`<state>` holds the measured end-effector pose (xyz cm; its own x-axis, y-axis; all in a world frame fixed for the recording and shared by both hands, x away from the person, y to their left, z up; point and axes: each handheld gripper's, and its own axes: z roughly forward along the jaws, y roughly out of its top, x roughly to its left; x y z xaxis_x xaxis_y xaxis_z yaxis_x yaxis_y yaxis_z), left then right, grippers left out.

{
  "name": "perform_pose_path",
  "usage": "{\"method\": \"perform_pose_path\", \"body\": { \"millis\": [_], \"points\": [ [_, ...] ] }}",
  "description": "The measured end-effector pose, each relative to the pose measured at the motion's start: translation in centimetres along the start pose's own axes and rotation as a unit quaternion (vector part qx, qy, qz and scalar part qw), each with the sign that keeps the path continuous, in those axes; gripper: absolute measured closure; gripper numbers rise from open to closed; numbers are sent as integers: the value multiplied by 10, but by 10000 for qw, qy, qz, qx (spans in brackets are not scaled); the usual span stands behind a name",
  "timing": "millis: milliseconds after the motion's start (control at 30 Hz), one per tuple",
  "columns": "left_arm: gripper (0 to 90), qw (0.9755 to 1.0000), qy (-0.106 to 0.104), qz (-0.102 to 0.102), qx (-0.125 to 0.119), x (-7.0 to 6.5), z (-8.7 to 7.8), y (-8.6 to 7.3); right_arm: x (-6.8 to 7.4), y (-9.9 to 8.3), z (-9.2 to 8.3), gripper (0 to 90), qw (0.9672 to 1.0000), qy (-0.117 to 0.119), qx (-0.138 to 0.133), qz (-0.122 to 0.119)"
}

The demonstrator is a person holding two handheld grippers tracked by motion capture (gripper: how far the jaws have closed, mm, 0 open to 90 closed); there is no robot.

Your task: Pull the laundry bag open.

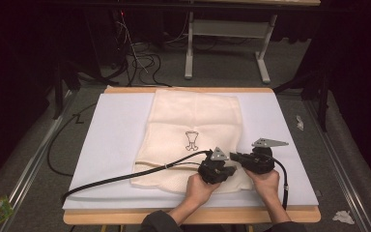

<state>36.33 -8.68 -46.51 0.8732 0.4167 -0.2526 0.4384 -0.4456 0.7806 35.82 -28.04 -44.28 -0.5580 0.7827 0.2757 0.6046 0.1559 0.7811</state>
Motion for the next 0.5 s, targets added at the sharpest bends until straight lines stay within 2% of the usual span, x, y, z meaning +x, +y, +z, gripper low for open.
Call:
{"method": "perform_pose_path", "body": {
  "millis": [267, 500],
  "points": [
    [870, 10000, 23, 75, 29, 0, -4, 2, -1, 0, -3, 879, 10000, -71, 15, -26],
    [871, 9997, 94, 235, 54, 0, -10, 4, -2, -1, -6, 879, 9999, -121, -8, -79]
  ]
}}
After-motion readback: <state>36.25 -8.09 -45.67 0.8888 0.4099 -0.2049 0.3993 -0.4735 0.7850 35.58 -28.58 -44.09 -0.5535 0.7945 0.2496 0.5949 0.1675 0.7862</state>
